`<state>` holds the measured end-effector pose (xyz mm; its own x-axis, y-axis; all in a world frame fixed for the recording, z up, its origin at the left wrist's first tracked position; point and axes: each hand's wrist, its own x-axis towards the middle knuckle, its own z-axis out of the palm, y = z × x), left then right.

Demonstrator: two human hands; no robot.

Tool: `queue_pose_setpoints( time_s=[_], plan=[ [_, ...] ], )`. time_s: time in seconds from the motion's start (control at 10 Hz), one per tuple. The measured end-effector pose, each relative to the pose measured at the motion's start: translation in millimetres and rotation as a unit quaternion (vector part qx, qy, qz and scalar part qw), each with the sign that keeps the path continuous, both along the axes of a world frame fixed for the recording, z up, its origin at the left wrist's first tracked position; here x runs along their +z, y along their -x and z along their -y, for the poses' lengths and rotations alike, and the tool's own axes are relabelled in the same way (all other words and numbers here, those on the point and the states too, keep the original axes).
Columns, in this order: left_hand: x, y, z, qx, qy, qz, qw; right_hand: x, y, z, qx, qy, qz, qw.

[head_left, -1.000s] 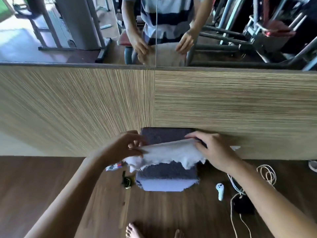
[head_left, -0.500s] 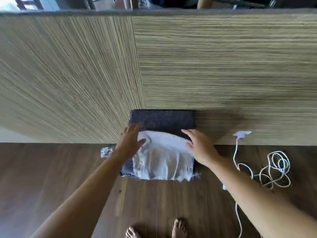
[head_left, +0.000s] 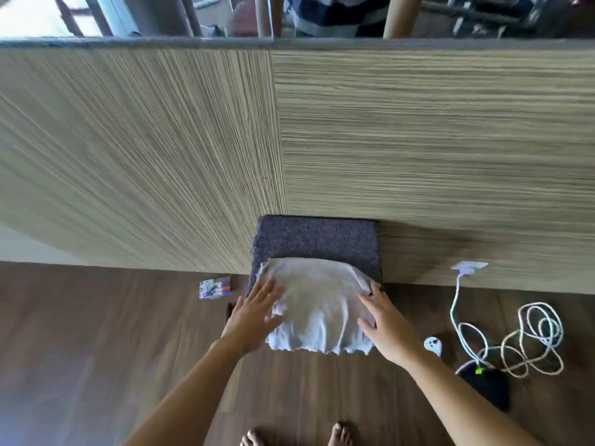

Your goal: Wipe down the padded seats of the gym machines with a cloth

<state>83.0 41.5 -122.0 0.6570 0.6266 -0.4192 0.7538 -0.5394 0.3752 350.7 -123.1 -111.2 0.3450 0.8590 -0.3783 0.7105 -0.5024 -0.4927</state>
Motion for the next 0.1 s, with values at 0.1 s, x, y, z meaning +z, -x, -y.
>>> queue_pose_setpoints(
  time_s=[0.1],
  plan=[
    [6.0,38.6,32.3,0.095,0.038,0.121,0.987,3.5,18.5,61.2,-0.071,-0.082,-0.039,0.993]
  ],
)
